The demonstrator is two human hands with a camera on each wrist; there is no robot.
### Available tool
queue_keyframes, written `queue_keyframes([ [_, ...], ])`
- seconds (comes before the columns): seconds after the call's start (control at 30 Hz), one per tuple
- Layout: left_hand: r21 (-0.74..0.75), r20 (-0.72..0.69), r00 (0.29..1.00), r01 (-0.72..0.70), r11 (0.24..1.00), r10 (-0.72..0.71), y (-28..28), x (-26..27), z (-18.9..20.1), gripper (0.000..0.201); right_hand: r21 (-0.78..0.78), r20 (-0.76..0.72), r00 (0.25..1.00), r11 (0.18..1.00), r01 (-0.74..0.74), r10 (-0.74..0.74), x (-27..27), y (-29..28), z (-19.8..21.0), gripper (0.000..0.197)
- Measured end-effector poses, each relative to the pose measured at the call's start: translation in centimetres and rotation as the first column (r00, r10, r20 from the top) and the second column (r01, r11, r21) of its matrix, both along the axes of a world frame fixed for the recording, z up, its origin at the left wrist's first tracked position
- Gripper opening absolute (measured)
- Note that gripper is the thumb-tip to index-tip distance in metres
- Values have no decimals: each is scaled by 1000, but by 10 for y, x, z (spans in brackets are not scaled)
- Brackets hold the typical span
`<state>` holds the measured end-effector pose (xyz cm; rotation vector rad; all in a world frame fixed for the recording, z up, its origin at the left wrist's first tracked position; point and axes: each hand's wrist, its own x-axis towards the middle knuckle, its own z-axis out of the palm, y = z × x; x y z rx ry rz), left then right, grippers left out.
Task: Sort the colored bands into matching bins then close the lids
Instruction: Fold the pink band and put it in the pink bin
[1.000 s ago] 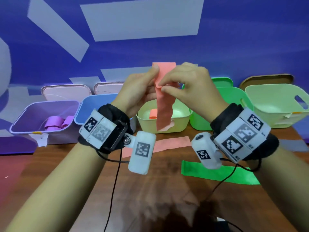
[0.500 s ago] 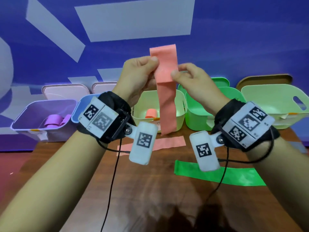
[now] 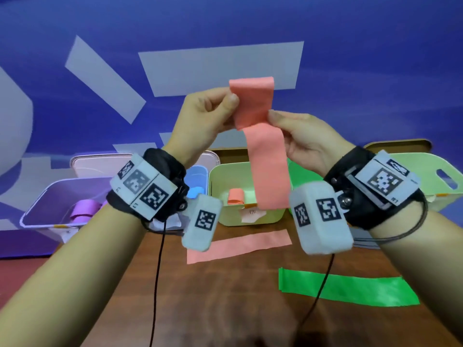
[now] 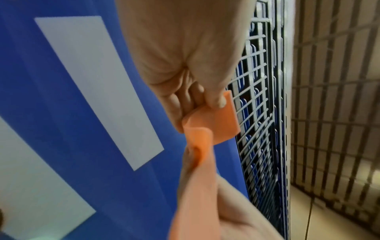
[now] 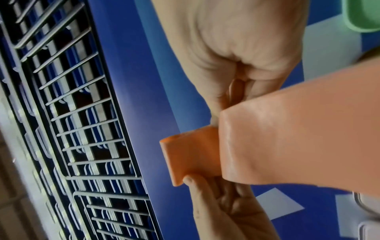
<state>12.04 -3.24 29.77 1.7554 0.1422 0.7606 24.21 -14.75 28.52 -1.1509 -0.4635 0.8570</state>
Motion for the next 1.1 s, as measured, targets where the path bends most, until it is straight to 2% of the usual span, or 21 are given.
queue_keyframes([
  [0.13,206,11,1000,7,979,-10,13,-14,-4,22,24,-94,996,1000,0,2,-12,16,4,19],
  [0.23,356,41,999,-19,934,5,20,-21,-7,25,1,-90,996,1000,17,-17,-19,25,10,8],
  [0.33,471,66,998,-32,882,1,29,-29,-11,30,-3,-111,994,1000,-21,20,-23,32,15,20],
  [0.5,714,124,992,-66,697,-33,49,-38,-11,31,-37,16,999,999,-36,37,-32,43,23,23],
  [0.67,848,82,995,-36,528,-64,70,-46,-12,43,-26,65,997,999,-32,33,-42,56,26,12],
  [0.77,882,65,996,-33,471,-53,80,-53,-15,49,-5,142,990,1000,9,-8,-45,64,27,12],
  [0.83,845,134,991,-114,522,0,82,-59,-14,41,1,217,976,1000,6,-6,-46,69,30,16],
  [0.87,795,189,981,-182,579,49,83,-61,-13,33,4,248,969,1000,11,-12,-47,71,33,16],
  [0.93,598,223,957,-283,750,184,83,-62,-10,24,24,283,959,999,32,-37,-49,77,41,15],
  [1.0,308,51,971,-236,922,232,85,-59,-2,32,62,292,954,997,53,-69,-53,83,49,14],
  [1.03,177,-61,981,-170,969,184,87,-56,0,42,86,299,950,994,63,-86,-56,87,52,15],
  [1.1,-8,-210,977,-36,999,34,87,-52,3,47,128,319,941,989,73,-111,-60,93,57,15],
])
